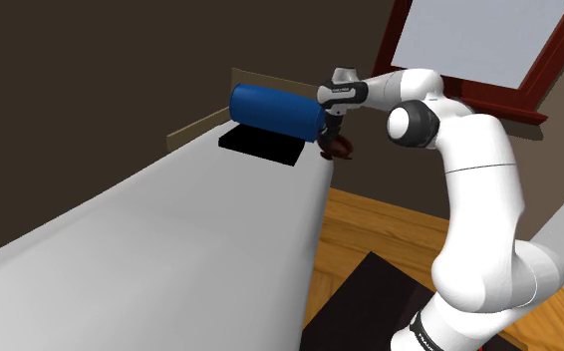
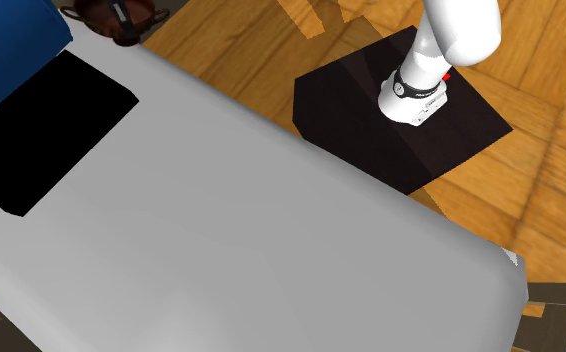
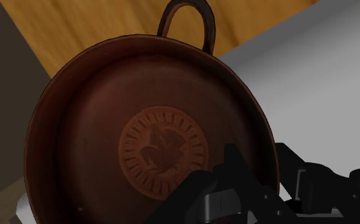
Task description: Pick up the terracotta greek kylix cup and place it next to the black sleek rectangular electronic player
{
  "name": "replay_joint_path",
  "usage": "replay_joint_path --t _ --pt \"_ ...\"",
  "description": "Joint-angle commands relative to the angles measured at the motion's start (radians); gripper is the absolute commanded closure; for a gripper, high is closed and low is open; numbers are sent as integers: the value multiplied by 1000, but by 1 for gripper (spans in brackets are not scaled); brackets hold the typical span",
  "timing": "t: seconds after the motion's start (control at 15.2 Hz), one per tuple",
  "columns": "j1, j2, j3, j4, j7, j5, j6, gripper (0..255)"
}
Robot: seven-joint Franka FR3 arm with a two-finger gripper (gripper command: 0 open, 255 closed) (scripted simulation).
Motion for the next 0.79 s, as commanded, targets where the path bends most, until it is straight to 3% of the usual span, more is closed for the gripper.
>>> replay_joint_path --t 0.0,0.59,0.66,0.73 --pt "0 5 0 -17 1 0 24 255" --pt "0 9 0 -30 2 0 40 255" --pt "1 10 0 -30 2 -1 42 0" --pt "1 13 1 -25 3 -1 40 0"
